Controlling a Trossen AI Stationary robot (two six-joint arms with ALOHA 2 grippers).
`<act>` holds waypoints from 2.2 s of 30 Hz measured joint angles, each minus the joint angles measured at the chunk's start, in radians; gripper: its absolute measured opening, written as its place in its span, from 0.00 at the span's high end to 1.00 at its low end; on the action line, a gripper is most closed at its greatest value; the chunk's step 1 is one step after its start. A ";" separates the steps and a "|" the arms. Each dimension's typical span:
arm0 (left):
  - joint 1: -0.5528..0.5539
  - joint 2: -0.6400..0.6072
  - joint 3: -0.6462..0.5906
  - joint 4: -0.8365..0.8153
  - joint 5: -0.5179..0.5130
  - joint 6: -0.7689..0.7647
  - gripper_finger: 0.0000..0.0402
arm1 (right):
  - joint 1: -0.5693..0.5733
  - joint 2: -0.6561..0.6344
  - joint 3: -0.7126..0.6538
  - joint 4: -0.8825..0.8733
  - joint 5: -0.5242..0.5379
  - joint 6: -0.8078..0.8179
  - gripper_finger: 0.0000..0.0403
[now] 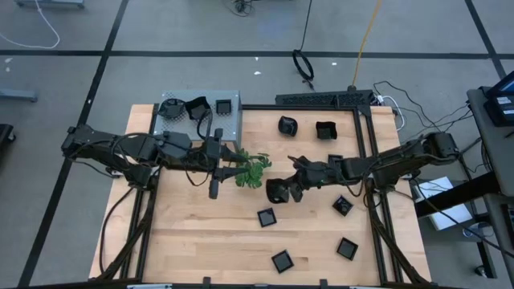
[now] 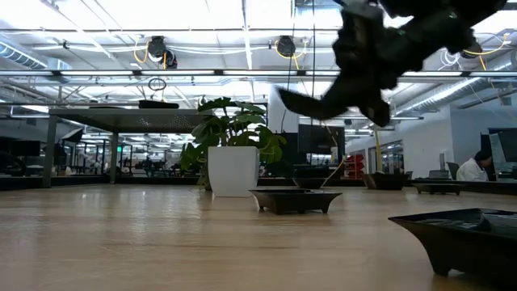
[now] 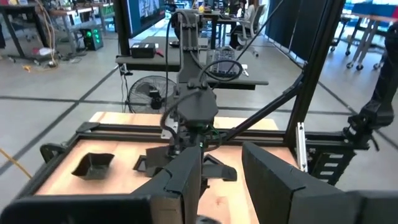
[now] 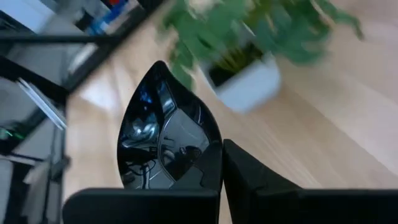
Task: Pick & Place Mini shaped plates
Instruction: Stack the leaf shaped plate on top of the leaf shaped plate on the shelf
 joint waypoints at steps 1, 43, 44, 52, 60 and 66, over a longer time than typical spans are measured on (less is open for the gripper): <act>0.000 0.000 0.000 0.000 0.000 -0.014 0.70 | 0.000 0.013 0.014 0.017 0.000 -0.006 1.00; -0.006 0.000 0.000 -0.034 0.039 -0.130 0.70 | 0.034 0.720 0.584 0.061 -0.188 -0.129 0.81; -0.006 0.000 0.000 -0.049 0.039 -0.131 0.70 | 0.034 0.720 0.584 0.062 -0.189 -0.132 0.78; -0.009 0.000 0.000 -0.173 0.141 -0.164 0.70 | 0.035 0.619 0.583 -0.019 -0.192 -0.201 0.67; -0.042 0.000 0.000 -0.522 0.261 -0.144 0.70 | 0.035 0.380 0.583 -0.379 -0.190 -0.336 0.71; -0.069 0.022 0.000 -0.787 0.245 -0.040 0.70 | 0.034 0.181 0.583 -0.584 -0.185 -0.412 0.75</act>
